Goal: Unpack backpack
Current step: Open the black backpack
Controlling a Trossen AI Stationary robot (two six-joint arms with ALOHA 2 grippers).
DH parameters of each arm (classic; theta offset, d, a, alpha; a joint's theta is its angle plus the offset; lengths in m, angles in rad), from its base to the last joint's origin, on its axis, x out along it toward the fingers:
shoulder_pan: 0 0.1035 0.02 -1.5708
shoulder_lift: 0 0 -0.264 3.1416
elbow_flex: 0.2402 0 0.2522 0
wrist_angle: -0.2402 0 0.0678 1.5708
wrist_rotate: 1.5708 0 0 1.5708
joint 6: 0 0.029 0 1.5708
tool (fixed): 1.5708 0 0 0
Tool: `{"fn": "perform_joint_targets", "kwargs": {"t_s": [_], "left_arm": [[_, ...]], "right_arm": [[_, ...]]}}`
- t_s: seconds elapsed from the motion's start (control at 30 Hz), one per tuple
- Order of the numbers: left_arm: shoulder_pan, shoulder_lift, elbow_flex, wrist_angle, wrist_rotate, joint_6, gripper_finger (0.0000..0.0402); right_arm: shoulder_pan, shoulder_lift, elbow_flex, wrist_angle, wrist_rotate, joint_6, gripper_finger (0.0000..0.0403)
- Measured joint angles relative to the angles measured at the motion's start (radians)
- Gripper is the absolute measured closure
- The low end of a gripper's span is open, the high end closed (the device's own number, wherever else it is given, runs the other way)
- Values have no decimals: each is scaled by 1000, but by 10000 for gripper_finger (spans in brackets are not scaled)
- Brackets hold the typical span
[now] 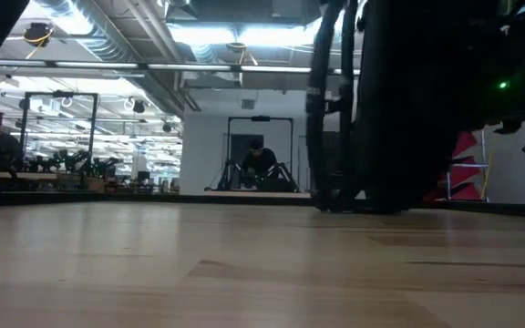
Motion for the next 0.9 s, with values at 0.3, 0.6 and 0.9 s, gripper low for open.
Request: {"fn": "perform_joint_targets", "kwargs": {"t_s": [0.3,0.6,0.9], "left_arm": [[-82,2,-4,-173,-567,282,375],[-158,6,-8,-593,-1019,200,375],[-287,-11,-8,-1334,-1007,-731,375]], "right_arm": [[9,-4,4,13,-2,-1,403],[71,-4,49,9,-3,-88,403],[245,-3,235,4,-53,-533,403]]}}
